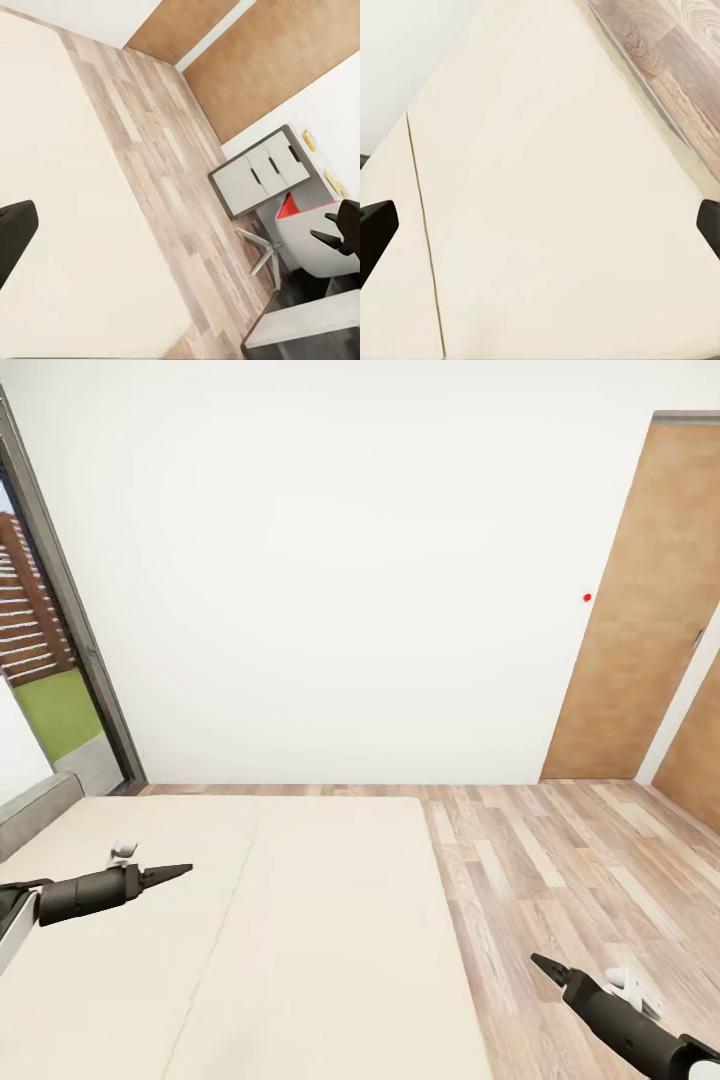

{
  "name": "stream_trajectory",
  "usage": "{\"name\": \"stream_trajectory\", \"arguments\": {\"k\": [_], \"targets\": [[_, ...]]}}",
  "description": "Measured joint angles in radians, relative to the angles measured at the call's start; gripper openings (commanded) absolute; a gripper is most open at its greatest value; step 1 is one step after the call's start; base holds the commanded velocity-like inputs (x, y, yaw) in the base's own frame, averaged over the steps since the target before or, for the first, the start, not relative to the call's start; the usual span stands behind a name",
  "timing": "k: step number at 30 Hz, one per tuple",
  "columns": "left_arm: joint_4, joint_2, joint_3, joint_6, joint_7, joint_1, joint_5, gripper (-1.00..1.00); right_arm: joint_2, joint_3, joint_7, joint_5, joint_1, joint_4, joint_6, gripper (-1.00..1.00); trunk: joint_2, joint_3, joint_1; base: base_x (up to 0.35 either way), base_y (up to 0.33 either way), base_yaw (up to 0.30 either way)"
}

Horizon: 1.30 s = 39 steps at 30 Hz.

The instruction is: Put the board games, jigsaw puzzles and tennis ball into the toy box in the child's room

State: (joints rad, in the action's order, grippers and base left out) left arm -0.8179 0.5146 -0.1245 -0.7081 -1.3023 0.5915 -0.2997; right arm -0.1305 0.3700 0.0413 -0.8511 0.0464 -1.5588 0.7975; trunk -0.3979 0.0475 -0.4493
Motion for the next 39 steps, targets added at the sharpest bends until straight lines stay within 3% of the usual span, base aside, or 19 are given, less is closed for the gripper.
{"name": "stream_trajectory", "arguments": {"k": [39], "targets": [[0.001, 0.006, 0.001, 0.0, 0.0, 0.0, 0.0, 1.0, 0.0, 0.0, 0.0, 0.0, 0.0, 0.0, 0.0, 1.0, 0.0, 0.0, 0.0, 0.0, 0.279, 0.0]]}}
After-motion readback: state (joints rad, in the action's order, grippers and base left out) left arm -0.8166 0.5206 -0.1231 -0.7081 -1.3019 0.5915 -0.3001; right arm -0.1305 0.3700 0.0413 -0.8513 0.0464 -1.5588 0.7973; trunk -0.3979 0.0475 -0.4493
